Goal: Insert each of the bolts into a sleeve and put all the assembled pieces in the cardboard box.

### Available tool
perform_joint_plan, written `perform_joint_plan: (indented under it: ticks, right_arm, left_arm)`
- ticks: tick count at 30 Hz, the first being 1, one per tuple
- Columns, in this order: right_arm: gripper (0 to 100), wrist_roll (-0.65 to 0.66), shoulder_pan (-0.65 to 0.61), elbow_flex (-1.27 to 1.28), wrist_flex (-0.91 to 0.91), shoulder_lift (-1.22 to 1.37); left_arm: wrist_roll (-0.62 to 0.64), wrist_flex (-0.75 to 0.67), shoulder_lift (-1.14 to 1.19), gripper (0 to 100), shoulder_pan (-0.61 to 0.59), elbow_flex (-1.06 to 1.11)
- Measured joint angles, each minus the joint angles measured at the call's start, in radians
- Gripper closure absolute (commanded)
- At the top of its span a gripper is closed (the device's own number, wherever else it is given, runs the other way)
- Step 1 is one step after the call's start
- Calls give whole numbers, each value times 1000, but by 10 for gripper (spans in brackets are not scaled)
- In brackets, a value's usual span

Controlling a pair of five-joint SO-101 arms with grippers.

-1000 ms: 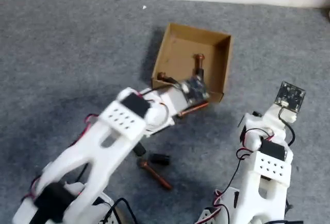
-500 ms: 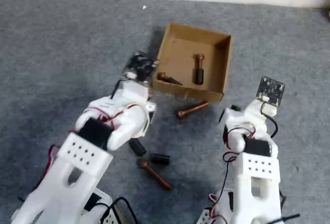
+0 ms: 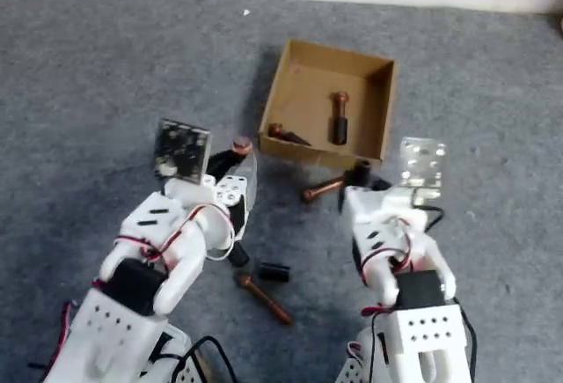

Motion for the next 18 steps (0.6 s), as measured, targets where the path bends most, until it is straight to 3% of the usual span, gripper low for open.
perform_joint_plan:
  ticks: [7,18]
  right_arm:
    - [993,114,-155,80,0,-112]
    - [993,259,-290,402,-184,-529]
  left_arm:
    - [149,-2,-121,994,-2,0]
    - [166,-2,-186,994,-2,0]
